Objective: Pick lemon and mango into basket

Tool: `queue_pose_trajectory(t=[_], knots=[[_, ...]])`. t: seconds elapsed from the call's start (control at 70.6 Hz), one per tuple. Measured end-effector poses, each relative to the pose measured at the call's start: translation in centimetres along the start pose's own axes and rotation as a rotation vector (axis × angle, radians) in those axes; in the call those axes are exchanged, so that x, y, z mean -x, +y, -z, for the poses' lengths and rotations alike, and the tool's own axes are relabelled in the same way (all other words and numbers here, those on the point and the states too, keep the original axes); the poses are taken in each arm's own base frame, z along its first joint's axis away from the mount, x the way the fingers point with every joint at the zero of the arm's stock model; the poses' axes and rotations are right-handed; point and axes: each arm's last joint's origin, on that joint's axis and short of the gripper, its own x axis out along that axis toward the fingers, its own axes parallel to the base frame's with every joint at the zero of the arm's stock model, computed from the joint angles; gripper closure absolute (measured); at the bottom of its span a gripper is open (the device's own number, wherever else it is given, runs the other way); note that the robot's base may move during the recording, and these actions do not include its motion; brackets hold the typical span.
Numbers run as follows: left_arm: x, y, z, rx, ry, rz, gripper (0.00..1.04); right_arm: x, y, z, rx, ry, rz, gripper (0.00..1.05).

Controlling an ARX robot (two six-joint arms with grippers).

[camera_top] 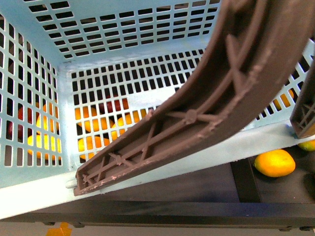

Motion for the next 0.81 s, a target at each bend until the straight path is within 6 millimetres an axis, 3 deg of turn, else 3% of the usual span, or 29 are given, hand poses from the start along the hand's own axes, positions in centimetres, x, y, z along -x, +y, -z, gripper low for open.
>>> queue_pose_trajectory(t=[0.113,0.17,0.212,0.241,0.311,0.425,0.566,0.679,0.807], knots=[[0.0,0.0,0.0,0.0,0.0,0.0,0.89,4.7,-0.1,-1.8,0.023,-0.071,-0.08,0.46],[0.0,0.0,0.0,0.0,0.001,0.0,0.89,8.9,0.3,-2.9,0.064,-0.14,-0.143,0.46],[0.0,0.0,0.0,0.0,0.0,0.0,0.89,10.8,0.6,-3.2,0.089,-0.177,-0.164,0.46],[0.0,0.0,0.0,0.0,0.0,0.0,0.89,13.4,1.2,-3.4,0.143,-0.235,-0.185,0.46],[0.0,0.0,0.0,0.0,0.0,0.0,0.89,16.7,2.3,-3.5,0.192,-0.294,-0.238,0.46],[0.0,0.0,0.0,0.0,0.001,0.001,0.89,22.7,5.2,-3.3,0.284,-0.409,-0.344,0.46],[0.0,0.0,0.0,0.0,-0.001,-0.001,0.89,30.3,10.4,-2.4,0.397,-0.571,-0.501,0.46],[0.0,0.0,0.0,0.0,-0.001,-0.001,0.89,32.2,13.5,-0.9,0.433,-0.587,-0.579,0.46],[0.0,0.0,0.0,0.0,-0.001,-0.001,0.89,31.9,17.2,2.0,0.463,-0.527,-0.64,0.46]])
